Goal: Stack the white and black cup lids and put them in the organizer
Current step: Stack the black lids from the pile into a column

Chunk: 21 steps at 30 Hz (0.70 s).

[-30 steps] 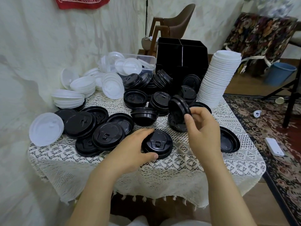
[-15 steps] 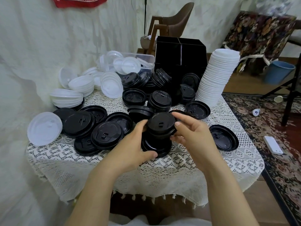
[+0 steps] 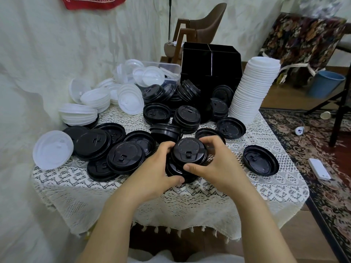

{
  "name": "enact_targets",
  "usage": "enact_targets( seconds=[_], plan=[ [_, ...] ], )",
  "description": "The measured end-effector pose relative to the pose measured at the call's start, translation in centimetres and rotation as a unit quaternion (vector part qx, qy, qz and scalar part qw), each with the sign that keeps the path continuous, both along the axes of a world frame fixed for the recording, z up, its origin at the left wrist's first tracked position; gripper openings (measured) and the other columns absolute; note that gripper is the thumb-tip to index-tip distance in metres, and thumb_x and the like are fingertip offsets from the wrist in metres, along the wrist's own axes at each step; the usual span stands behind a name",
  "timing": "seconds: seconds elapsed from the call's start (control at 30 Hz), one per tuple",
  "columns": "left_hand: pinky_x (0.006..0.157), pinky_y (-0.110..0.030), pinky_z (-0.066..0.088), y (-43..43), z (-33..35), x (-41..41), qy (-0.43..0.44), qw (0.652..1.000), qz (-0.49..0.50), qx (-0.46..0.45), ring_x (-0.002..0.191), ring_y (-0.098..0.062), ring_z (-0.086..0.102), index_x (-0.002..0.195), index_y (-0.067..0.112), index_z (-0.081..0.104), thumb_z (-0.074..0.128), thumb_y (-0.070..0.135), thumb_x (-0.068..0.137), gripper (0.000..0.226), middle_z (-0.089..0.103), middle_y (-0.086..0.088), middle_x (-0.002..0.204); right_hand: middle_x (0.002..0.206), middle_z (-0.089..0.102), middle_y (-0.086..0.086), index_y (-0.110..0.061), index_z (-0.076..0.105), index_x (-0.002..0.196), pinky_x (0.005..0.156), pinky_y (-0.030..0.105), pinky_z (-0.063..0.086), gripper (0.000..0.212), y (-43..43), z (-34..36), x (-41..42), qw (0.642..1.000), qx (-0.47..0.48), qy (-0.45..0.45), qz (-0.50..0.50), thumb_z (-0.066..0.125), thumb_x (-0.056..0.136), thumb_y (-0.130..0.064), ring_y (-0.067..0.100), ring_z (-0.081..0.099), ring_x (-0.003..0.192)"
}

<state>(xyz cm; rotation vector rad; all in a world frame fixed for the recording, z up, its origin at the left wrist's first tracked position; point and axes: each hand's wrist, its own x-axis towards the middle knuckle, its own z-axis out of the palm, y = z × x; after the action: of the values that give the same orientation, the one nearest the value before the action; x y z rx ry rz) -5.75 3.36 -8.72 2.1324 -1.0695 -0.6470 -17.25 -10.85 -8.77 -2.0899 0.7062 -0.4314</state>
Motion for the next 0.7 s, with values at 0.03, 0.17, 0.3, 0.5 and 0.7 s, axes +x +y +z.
enact_targets(
  seconds=[0.03, 0.17, 0.3, 0.5, 0.7],
  plan=[
    [0.093, -0.02, 0.03, -0.01, -0.01, -0.01, 0.0, 1.0, -0.001, 0.0, 0.11, -0.001, 0.043, 0.145, 0.038, 0.017, 0.075, 0.031, 0.082, 0.086, 0.033, 0.014, 0.151, 0.117, 0.056, -0.02, -0.034, 0.045, 0.122, 0.087, 0.015, 0.039, 0.07, 0.01, -0.02, -0.01, 1.0, 0.001, -0.001, 0.003, 0.089, 0.066, -0.035, 0.003, 0.052, 0.113],
    [0.09, -0.02, 0.031, 0.0, -0.04, 0.0, -0.002, 1.0, 0.001, 0.002, 0.103, -0.001, 0.044, 0.145, 0.039, 0.018, 0.075, 0.031, 0.082, 0.085, 0.038, 0.015, 0.146, 0.13, 0.047, -0.019, -0.031, 0.04, 0.143, 0.098, 0.015, 0.032, 0.084, 0.15, 0.1, -0.08, 0.999, -0.021, 0.006, 0.025, 0.084, 0.072, -0.035, -0.002, 0.043, 0.119],
    [0.101, -0.02, 0.025, 0.04, -0.05, 0.2, -0.005, 1.0, 0.0, 0.005, 0.135, -0.006, 0.033, 0.148, 0.041, 0.012, 0.076, 0.031, 0.081, 0.093, 0.031, 0.013, 0.153, 0.127, 0.05, -0.016, -0.029, 0.045, 0.139, 0.088, 0.008, 0.034, 0.076, 0.03, 0.18, -0.18, 0.999, -0.011, 0.002, 0.031, 0.084, 0.074, -0.033, -0.001, 0.048, 0.111],
    [0.11, -0.026, 0.028, 0.03, 0.12, 0.35, -0.004, 1.0, -0.002, 0.017, 0.141, -0.007, 0.026, 0.15, 0.042, 0.005, 0.08, 0.023, 0.077, 0.106, 0.025, 0.015, 0.155, 0.122, 0.056, -0.021, -0.033, 0.047, 0.138, 0.087, 0.008, 0.039, 0.076, -0.03, -0.03, -0.33, 0.998, 0.009, 0.019, 0.062, 0.084, 0.072, -0.034, -0.004, 0.052, 0.112],
    [0.104, -0.019, 0.026, 0.11, -0.12, 0.52, -0.02, 1.0, -0.007, 0.012, 0.139, -0.003, 0.028, 0.149, 0.043, 0.012, 0.08, 0.023, 0.076, 0.102, 0.027, 0.019, 0.154, 0.109, 0.057, -0.024, -0.031, 0.047, 0.139, 0.063, 0.007, 0.049, 0.076, 0.38, 0.02, -0.16, 0.996, 0.005, 0.048, 0.075, 0.085, 0.072, -0.035, -0.007, 0.057, 0.095]
  ],
)
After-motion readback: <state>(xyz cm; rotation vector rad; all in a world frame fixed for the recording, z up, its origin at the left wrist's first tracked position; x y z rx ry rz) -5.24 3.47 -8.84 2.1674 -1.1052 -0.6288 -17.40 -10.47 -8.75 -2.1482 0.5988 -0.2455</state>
